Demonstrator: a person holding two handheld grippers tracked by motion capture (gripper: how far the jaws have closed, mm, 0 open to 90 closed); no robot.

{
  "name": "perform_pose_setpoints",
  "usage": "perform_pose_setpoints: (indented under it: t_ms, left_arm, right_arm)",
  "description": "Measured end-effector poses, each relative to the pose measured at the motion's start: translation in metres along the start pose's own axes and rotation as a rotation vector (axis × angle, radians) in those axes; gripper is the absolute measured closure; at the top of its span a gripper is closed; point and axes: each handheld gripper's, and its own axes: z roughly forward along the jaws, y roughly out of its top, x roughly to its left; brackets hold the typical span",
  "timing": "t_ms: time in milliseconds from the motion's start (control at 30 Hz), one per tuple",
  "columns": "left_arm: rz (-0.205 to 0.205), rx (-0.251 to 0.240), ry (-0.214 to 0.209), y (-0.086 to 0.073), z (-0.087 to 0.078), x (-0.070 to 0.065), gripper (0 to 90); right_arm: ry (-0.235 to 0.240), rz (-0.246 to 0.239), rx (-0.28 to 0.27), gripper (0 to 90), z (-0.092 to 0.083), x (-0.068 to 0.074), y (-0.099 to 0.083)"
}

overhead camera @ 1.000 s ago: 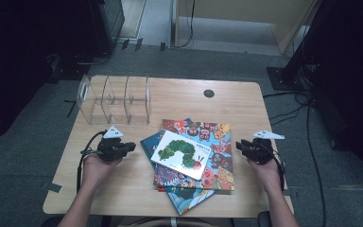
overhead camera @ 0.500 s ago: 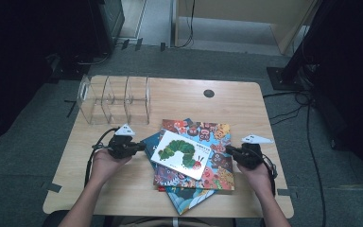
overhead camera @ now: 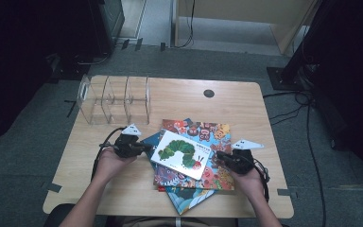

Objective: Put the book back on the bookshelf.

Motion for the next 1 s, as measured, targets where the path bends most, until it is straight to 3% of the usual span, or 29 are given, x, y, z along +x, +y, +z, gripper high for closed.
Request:
perform_pose_setpoints:
  t_ms: [100, 200, 333, 433, 567, 700, 833, 1000]
  left_arm:
    - [0.003, 0.007, -0.003, 0.000, 0.002, -0.001, 90.0]
    - [0.008, 0.028, -0.004, 0.001, 0.006, -0.003, 90.0]
    - [0.023, 0.043, -0.023, 0.001, 0.010, -0.008, 90.0]
    - [0.018, 0.054, -0.010, 0.002, 0.011, -0.009, 90.0]
    - [0.005, 0.049, -0.013, 0.002, 0.009, -0.008, 90.0]
    - [0.023, 0.035, -0.006, 0.002, 0.009, -0.011, 90.0]
    - [0.003, 0.034, -0.001, 0.003, 0.010, -0.010, 89.6]
    - [0.011, 0.030, 0.006, 0.006, 0.011, -0.011, 90.0]
  right_arm:
    - [0.013, -0.024, 0.016, 90.0, 0.004, 0.008, -0.001]
    - [0.031, -0.017, 0.033, 90.0, 0.005, 0.012, -0.004]
    - [0.053, -0.015, 0.017, 90.0, 0.008, 0.015, -0.005]
    - [0.066, -0.014, 0.007, 90.0, 0.012, 0.017, -0.004]
    - [0.054, -0.017, 0.018, 90.0, 0.010, 0.016, -0.004]
    - [0.051, 0.005, 0.031, 90.0, 0.004, 0.015, -0.006]
    - [0.065, -0.006, 0.042, 90.0, 0.004, 0.020, -0.007]
    - [0.079, -0.023, 0.027, 90.0, -0.001, 0.033, -0.009]
